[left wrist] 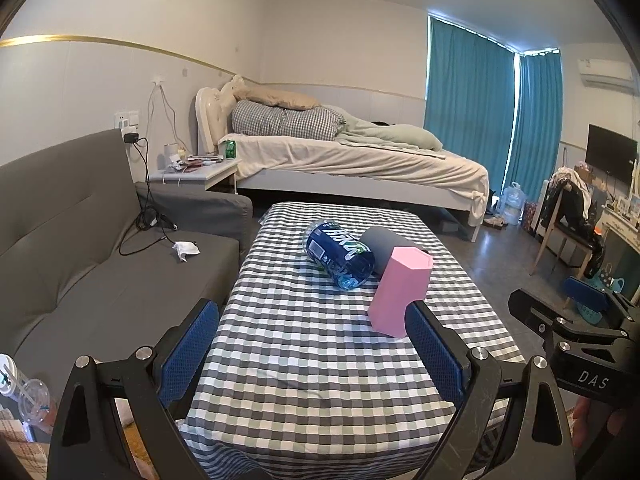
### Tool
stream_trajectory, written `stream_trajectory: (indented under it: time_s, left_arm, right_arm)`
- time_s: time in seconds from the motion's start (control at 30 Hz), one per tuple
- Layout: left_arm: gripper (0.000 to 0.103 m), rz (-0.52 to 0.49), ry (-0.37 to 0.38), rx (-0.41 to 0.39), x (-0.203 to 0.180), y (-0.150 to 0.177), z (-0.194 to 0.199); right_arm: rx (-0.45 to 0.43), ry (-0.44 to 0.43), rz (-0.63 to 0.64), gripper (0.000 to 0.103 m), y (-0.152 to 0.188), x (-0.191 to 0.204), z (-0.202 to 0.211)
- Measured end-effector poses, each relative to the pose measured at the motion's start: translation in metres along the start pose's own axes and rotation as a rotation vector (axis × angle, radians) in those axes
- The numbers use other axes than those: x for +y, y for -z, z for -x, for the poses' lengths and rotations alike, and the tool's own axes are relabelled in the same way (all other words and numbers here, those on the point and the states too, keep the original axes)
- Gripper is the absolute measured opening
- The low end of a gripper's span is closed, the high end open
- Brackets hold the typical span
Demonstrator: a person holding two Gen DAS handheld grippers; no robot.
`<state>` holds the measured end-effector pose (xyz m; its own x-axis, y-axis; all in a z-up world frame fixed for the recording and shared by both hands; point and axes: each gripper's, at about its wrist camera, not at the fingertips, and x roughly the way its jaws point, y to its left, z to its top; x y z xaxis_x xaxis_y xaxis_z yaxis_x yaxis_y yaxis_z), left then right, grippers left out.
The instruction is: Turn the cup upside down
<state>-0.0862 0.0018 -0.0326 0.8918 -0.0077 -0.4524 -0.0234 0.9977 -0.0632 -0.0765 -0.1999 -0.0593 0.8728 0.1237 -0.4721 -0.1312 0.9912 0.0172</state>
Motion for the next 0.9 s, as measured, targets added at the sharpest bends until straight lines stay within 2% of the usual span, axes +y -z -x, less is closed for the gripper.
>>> stream_trajectory:
  time_s: [0.9]
  left_arm:
    - [0.097, -0.004, -0.001, 0.005, -0.0017, 0.0001, -0.0003]
  right_arm:
    - [0.011, 0.001, 0.000, 0.103, 0.0014, 0.0008, 0.0000]
